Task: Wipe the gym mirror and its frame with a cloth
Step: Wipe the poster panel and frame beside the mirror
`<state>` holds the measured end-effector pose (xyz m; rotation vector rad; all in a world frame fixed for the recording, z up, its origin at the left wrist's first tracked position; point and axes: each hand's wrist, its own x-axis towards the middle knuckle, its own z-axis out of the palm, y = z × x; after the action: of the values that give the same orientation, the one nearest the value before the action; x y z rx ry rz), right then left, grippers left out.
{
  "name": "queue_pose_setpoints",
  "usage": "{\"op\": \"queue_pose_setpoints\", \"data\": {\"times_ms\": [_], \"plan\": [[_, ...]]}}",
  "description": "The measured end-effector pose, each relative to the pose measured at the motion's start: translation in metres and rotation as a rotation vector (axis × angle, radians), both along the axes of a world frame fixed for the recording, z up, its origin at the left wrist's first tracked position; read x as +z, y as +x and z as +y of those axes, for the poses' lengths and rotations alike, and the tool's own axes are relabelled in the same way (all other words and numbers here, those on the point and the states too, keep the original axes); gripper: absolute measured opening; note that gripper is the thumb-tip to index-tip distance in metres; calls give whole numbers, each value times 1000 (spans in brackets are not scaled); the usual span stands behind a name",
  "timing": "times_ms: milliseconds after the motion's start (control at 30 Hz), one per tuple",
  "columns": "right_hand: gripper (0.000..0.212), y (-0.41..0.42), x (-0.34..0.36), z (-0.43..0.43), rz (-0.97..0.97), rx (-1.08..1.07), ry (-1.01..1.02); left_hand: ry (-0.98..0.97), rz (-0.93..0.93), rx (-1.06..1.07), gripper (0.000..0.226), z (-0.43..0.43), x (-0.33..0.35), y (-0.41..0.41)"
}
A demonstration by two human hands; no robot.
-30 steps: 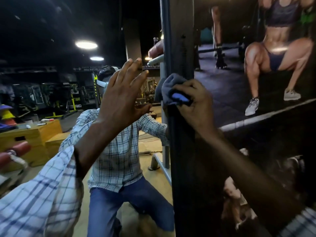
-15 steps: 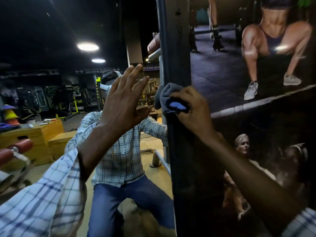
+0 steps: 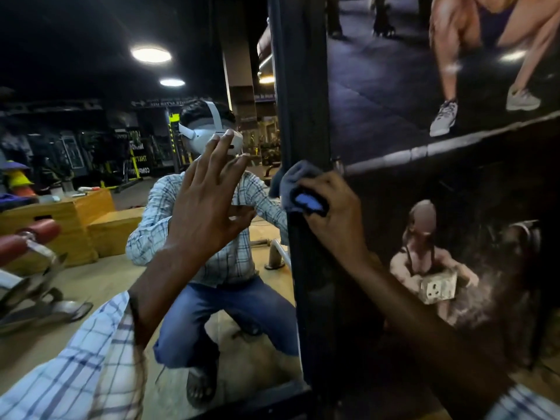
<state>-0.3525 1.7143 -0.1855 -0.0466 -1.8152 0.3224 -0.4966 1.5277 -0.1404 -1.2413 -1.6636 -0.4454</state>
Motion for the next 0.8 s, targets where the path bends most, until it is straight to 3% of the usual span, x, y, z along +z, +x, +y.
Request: {"op": "queue_pose_setpoints", "data": {"times_ms": [67,200,333,467,600,733,800], "plan": [[45,1,-15,0,-100,15,88,-13,-1,12,88,-2,-14,-2],[50,1,-36,8,118,-35,-127,-25,-33,20,89,-6,-39,-3],[44,0,-70,1,-83,-20,36,-51,-45,20,90,-5,-63,-3],[50,1,-98,5,106,-33,-197,-49,-56,15,89,-2,-83,0],[48,-1,-129,0,-12,21,-131,-58,-55,21,88,0,-107,0],[40,1,-151,1,142,5,-296,-72,-59,29,84,-3,-134,-3],[37,-2,-165,-6,105,39,-295,-74,-55,30,79,-3,-146,-5]]}}
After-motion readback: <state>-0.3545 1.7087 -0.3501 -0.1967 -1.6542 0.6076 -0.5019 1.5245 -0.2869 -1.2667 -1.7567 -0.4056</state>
